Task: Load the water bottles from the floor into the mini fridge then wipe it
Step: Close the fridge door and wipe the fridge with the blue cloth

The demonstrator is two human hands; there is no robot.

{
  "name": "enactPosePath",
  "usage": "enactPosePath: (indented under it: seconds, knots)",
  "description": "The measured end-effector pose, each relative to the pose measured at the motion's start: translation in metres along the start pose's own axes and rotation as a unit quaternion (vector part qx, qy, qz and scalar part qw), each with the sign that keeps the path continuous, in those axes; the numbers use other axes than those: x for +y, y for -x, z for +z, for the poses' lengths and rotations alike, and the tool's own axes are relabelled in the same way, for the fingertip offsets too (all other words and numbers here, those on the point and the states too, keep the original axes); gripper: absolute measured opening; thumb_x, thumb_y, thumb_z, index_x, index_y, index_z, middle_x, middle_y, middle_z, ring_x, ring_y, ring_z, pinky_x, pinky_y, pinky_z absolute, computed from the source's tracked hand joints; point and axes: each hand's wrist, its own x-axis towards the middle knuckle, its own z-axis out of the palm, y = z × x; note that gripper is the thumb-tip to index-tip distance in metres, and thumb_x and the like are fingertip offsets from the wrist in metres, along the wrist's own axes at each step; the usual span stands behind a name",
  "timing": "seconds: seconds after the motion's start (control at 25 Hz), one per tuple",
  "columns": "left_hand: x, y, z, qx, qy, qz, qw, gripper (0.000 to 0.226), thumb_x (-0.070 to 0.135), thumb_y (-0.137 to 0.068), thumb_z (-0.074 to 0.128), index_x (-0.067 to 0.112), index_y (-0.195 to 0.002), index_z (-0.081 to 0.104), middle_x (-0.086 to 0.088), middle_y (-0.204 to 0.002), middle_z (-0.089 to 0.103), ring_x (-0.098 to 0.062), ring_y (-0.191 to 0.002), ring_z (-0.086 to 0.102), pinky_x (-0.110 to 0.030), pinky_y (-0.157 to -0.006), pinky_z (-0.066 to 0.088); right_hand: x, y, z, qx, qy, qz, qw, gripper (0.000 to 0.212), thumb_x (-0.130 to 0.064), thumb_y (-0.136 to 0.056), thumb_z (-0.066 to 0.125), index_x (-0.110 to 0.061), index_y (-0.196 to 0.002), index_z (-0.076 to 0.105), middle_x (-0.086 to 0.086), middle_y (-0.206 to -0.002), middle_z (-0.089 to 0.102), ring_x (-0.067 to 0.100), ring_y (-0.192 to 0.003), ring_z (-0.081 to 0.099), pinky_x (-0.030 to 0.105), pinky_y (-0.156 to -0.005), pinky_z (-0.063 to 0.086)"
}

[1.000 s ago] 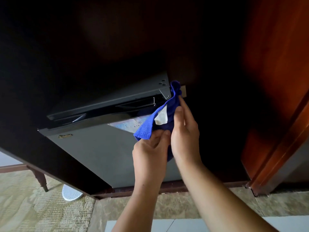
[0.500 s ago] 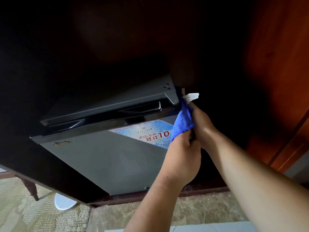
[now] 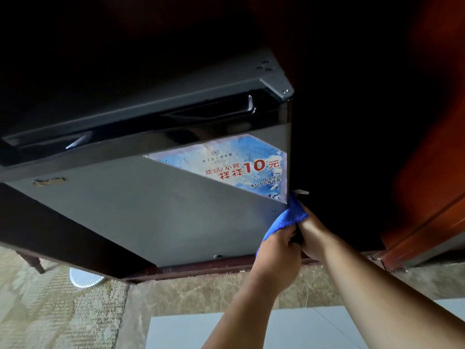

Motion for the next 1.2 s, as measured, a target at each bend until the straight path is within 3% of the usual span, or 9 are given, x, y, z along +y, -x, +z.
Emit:
enactPosePath:
  seconds: [0.16, 0.24, 0.32, 0.48, 0.56, 0.64, 0.92, 1.08, 1.2]
  knots:
    - [-0.022, 0.002, 0.004, 0.004, -0.019, -0.039, 0.999, 0.047, 0.004, -0.090, 0.041, 0.030, -0.119, 0.068, 0.009, -0.103, 0.071, -0.008, -0.081, 0.058, -0.006, -0.064, 0.041, 0.003, 0.026, 0.007, 0.001, 0.054, 0.174, 0.983, 0.054, -0.065, -0.091, 0.051, -0.015, -0.081, 0.071, 0.006, -0.065, 0.075, 0.023, -0.054, 0.069, 0.030, -0.057, 0.052]
    - [-0.031, 0.003, 0.005, 0.034, -0.018, -0.050, 0.998, 0.042, 0.006, -0.093, 0.043, 0.024, -0.122, 0.067, 0.008, -0.110, 0.072, -0.012, -0.091, 0.063, -0.012, -0.072, 0.045, 0.009, 0.025, 0.003, 0.015, 0.056, 0.179, 0.982, 0.037, -0.046, -0.100, 0.049, -0.019, -0.080, 0.065, 0.010, -0.076, 0.074, 0.020, -0.046, 0.067, 0.030, -0.060, 0.050]
    - [-0.039, 0.002, 0.004, 0.064, -0.019, -0.071, 0.995, 0.031, 0.013, -0.097, 0.042, 0.016, -0.115, 0.067, 0.001, -0.104, 0.073, -0.021, -0.090, 0.063, -0.026, -0.074, 0.045, 0.011, 0.028, 0.009, 0.061, 0.019, 0.150, 0.987, 0.020, -0.025, -0.103, 0.049, -0.023, -0.087, 0.060, 0.014, -0.105, 0.068, 0.020, -0.064, 0.066, 0.035, -0.075, 0.052]
    - [-0.040, 0.001, 0.001, 0.076, 0.125, -0.138, 0.980, 0.036, 0.032, -0.091, 0.042, 0.005, -0.097, 0.065, -0.011, -0.099, 0.074, -0.027, -0.091, 0.065, -0.039, -0.090, 0.052, 0.021, 0.039, 0.024, 0.138, -0.054, 0.163, 0.975, 0.029, -0.033, -0.100, 0.046, -0.014, -0.107, 0.066, 0.008, -0.105, 0.067, 0.021, -0.071, 0.059, 0.035, -0.074, 0.049]
    - [-0.041, 0.000, 0.000, 0.088, 0.230, -0.168, 0.955, 0.047, 0.042, -0.077, 0.040, 0.006, -0.090, 0.067, -0.007, -0.091, 0.077, -0.026, -0.090, 0.071, -0.044, -0.092, 0.055, 0.023, 0.050, 0.033, 0.147, -0.019, 0.145, 0.978, 0.021, -0.025, -0.097, 0.048, -0.013, -0.100, 0.065, 0.008, -0.086, 0.068, 0.021, -0.060, 0.060, 0.033, -0.065, 0.051]
    - [-0.036, 0.005, -0.007, 0.109, 0.260, -0.188, 0.941, 0.036, 0.038, -0.088, 0.042, 0.008, -0.083, 0.061, 0.001, -0.081, 0.071, -0.018, -0.078, 0.065, -0.032, -0.077, 0.052, 0.025, 0.065, 0.045, 0.145, 0.013, 0.112, 0.983, 0.012, -0.016, -0.092, 0.058, -0.008, -0.086, 0.065, 0.011, -0.074, 0.066, 0.024, -0.058, 0.061, 0.029, -0.056, 0.049]
    - [-0.040, 0.030, -0.072, 0.204, 0.291, -0.196, 0.914, 0.043, 0.048, -0.089, 0.052, 0.010, -0.083, 0.071, 0.002, -0.071, 0.070, -0.019, -0.070, 0.064, -0.032, -0.069, 0.048, 0.023, 0.104, 0.108, 0.110, 0.069, -0.008, 0.991, 0.013, -0.019, -0.085, 0.072, -0.007, -0.079, 0.069, 0.013, -0.074, 0.074, 0.026, -0.062, 0.066, 0.036, -0.066, 0.053]
    - [-0.032, 0.058, -0.127, 0.260, 0.280, -0.170, 0.908, 0.045, 0.054, -0.085, 0.048, 0.015, -0.074, 0.068, 0.006, -0.064, 0.067, -0.019, -0.064, 0.059, -0.031, -0.064, 0.046, -0.002, 0.143, 0.148, 0.064, 0.104, -0.110, 0.986, 0.015, -0.020, -0.087, 0.076, -0.007, -0.081, 0.070, -0.002, -0.067, 0.073, 0.005, -0.054, 0.067, 0.016, -0.053, 0.050]
    - [-0.011, 0.085, -0.165, 0.313, 0.282, -0.109, 0.900, 0.050, 0.055, -0.095, 0.043, 0.015, -0.076, 0.067, 0.007, -0.066, 0.069, -0.016, -0.064, 0.061, -0.031, -0.063, 0.046, -0.035, 0.176, 0.181, 0.016, 0.082, -0.167, 0.982, 0.006, -0.019, -0.087, 0.077, -0.014, -0.087, 0.073, -0.003, -0.069, 0.076, 0.003, -0.062, 0.072, 0.015, -0.056, 0.052]
